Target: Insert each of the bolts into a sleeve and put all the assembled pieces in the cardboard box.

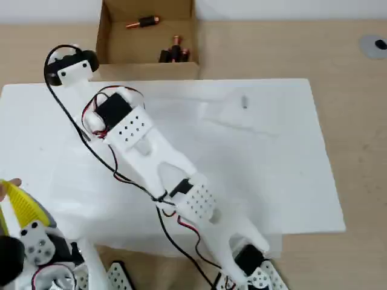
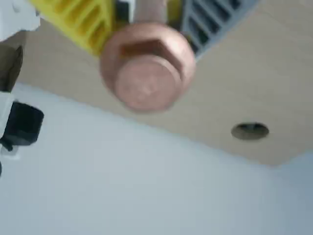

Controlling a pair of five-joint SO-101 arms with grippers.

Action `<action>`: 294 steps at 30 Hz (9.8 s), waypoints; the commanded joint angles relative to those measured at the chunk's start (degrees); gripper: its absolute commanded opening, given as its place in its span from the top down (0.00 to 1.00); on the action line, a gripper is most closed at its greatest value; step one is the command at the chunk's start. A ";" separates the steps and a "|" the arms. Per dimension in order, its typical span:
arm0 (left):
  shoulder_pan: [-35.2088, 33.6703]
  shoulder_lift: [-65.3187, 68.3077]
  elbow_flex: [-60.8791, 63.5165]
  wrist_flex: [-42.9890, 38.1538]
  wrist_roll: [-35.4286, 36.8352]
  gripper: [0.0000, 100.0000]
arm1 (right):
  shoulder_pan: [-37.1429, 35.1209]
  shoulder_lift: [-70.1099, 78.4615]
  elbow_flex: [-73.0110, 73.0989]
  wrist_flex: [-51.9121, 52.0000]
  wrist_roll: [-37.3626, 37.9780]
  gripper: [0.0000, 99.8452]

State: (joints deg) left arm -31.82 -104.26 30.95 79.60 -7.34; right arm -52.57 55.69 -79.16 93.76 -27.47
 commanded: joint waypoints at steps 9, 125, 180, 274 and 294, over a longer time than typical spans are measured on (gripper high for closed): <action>-0.26 -0.04 1.85 5.19 0.53 0.99 | -4.00 -0.22 -2.86 -5.19 8.09 0.73; -0.79 -0.13 3.69 7.74 0.09 0.99 | 1.36 15.69 -13.49 -22.68 16.00 0.70; -0.88 -0.13 -3.78 8.18 -4.57 0.99 | 1.45 6.99 3.47 -10.46 22.86 0.74; -8.26 -0.04 2.11 4.66 -7.65 0.99 | 2.07 12.70 -5.23 -26.02 20.48 0.99; -15.82 11.38 31.74 -17.93 1.05 0.99 | 17.19 -0.13 -16.40 -2.29 20.57 0.99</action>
State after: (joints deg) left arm -46.77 -99.52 60.57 68.09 -7.16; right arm -39.47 64.13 -92.88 86.20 -7.25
